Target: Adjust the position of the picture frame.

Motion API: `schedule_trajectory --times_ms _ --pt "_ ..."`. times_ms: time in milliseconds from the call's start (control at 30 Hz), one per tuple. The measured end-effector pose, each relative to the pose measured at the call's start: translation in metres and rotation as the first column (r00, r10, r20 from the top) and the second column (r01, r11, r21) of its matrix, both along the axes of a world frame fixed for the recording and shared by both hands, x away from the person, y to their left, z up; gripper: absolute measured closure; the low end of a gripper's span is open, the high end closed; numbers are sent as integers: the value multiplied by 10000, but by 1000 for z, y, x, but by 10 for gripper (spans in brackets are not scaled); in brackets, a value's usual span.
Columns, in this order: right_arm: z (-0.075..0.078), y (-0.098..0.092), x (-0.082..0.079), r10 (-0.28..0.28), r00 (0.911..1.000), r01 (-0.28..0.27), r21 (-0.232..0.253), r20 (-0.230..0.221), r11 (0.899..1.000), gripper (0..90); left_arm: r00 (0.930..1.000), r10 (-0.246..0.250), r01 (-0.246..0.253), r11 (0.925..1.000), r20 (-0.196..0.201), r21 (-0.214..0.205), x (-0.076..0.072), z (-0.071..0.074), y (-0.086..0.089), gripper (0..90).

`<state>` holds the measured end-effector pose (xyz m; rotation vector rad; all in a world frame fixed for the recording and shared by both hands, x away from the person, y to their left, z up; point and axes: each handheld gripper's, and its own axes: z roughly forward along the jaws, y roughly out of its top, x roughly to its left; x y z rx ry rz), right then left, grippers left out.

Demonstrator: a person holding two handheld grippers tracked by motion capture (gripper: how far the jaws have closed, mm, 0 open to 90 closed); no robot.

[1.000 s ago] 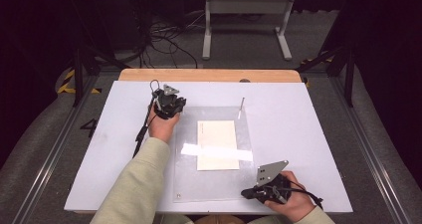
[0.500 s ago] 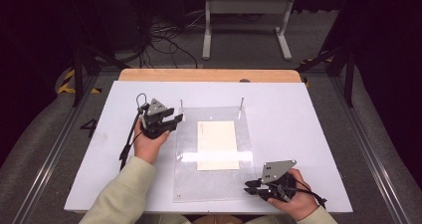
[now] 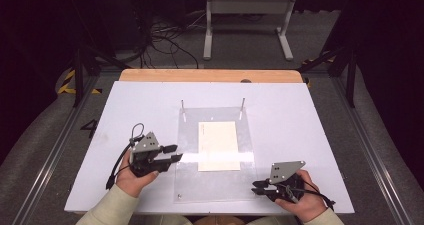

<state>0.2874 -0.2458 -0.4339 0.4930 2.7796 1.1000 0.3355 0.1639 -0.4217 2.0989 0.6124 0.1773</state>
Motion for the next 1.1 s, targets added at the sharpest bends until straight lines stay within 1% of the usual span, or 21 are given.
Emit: schedule_trajectory --times_ms 67,167,233,267,333,367,400,433,467,533,567,600,633,667,700,733,767,800,933,1000,1100 --pt "-1 0 -1 56 10000 -57 -48 -57 10000 767 9989 -400 403 9991 -223 115 -8 -2 0 608" --pt "-3 1 -1 70 9998 -73 -159 -159 9998 764 9917 -1174 1194 9921 -527 371 -22 -6 -1 611" --pt "-5 1 0 87 9997 -92 -194 -224 9998 764 9863 -1486 1522 9872 -711 482 -27 -9 -2 619" --pt "-5 1 0 85 9997 -90 -203 -241 9998 764 9833 -1630 1681 9839 -809 612 -29 -11 -3 621" --pt "-6 0 0 83 9996 -88 -232 -257 9997 764 9770 -1860 1956 9765 -1047 908 -30 -16 -6 626" --pt "-6 0 0 71 9996 -77 -224 -289 9997 764 9725 -1992 2119 9718 -1203 1038 -31 -19 -7 627" --pt "-6 0 0 47 9996 -53 -221 -296 9997 764 9715 -2009 2160 9690 -1261 1202 -31 -21 -9 631" --pt "-6 -1 0 51 9996 -57 -224 -292 9997 764 9695 -2052 2246 9628 -1341 1502 -32 -24 -11 639" --pt "-6 -1 0 51 9996 -57 -224 -292 9997 764 9695 -2052 2246 9628 -1341 1502 -32 -24 -11 653" --pt "-6 -1 0 36 9995 -42 -201 -310 9998 761 9619 -2306 2535 9534 -1469 1632 -34 -26 -13 672" --pt "-6 -1 0 36 9995 -42 -201 -310 9998 761 9601 -2330 2585 9504 -1549 1728 -35 -26 -14 672" --pt "-7 -1 0 113 9994 -120 -219 -312 9997 762 9573 -2417 2695 9447 -1583 1869 -35 -27 -15 697" --pt "-7 -1 0 113 9994 -120 -219 -312 9997 762 9557 -2473 2758 9420 -1600 1914 -37 -28 -16 697" --pt "-7 -1 0 135 9994 -143 -233 -328 9996 764 9519 -2561 2857 9403 -1685 1849 -37 -28 -17 711" --pt "-7 -1 0 120 9994 -128 -258 -324 9996 770 9498 -2622 2922 9384 -1706 1844 -38 -28 -18 733" --pt "-8 -1 0 164 9993 -172 -263 -328 9995 782 9496 -2635 2935 9378 -1701 1856 -40 -29 -18 766" --pt "-8 0 0 214 9991 -224 -267 -357 9994 807 9538 -2559 2839 9390 -1573 1941 -40 -29 -19 784" --pt "-8 0 0 262 9990 -273 -299 -354 9992 818 9562 -2495 2771 9400 -1531 1991 -41 -29 -18 816" --pt "-8 1 -2 198 9991 -206 -223 -374 9995 830 9528 -2563 2853 9390 -1626 1918 -41 -29 -16 829" --pt "-8 1 -3 217 9990 -226 -230 -387 9995 829 9475 -2640 2966 9365 -1802 1872 -41 -29 -15 829" --pt "-8 4 -9 425 9983 -436 -272 -395 9987 829 9407 -2773 3125 9326 -1955 1808 -40 -29 -13 829"
